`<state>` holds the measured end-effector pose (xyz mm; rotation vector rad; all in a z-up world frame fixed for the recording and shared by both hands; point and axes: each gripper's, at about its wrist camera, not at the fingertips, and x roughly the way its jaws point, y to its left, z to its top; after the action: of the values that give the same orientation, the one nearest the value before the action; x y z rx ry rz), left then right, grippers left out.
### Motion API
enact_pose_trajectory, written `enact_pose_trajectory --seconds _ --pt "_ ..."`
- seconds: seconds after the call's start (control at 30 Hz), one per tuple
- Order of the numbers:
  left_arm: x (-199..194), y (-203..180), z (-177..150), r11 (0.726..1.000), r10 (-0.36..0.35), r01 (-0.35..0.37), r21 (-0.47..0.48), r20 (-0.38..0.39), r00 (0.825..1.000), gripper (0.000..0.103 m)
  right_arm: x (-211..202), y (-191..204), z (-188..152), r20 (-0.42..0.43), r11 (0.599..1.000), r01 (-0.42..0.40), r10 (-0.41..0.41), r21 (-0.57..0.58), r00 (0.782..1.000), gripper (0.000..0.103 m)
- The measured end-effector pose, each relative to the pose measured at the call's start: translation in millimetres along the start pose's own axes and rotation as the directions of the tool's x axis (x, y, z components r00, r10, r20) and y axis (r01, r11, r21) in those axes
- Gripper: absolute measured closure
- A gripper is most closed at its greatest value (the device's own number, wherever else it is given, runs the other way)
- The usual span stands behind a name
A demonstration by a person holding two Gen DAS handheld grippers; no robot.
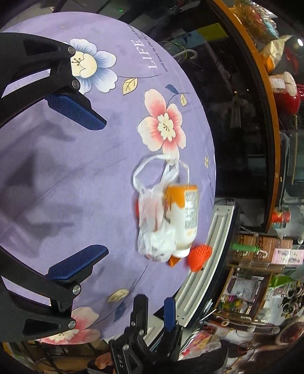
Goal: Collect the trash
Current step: 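Move both tools back over the table, then grasp the orange-capped white bottle with the right tool and lift it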
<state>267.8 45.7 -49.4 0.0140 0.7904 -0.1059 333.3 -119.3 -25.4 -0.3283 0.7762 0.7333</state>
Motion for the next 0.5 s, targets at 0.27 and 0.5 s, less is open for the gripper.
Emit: enact_pose_trajectory --seconds 0.27,0.5 --pt "16 19 20 1.000 0.013 -0.013 -0.001 0.063 0.998 0.006 64 -5 84 -0.111 0.978 0.047 -0.070 -0.204 0.991 0.028" --pt "16 12 13 0.997 -0.007 0.005 0.071 0.032 0.999 0.006 118 1 111 -0.255 0.929 -0.017 -0.084 -0.371 0.963 0.031"
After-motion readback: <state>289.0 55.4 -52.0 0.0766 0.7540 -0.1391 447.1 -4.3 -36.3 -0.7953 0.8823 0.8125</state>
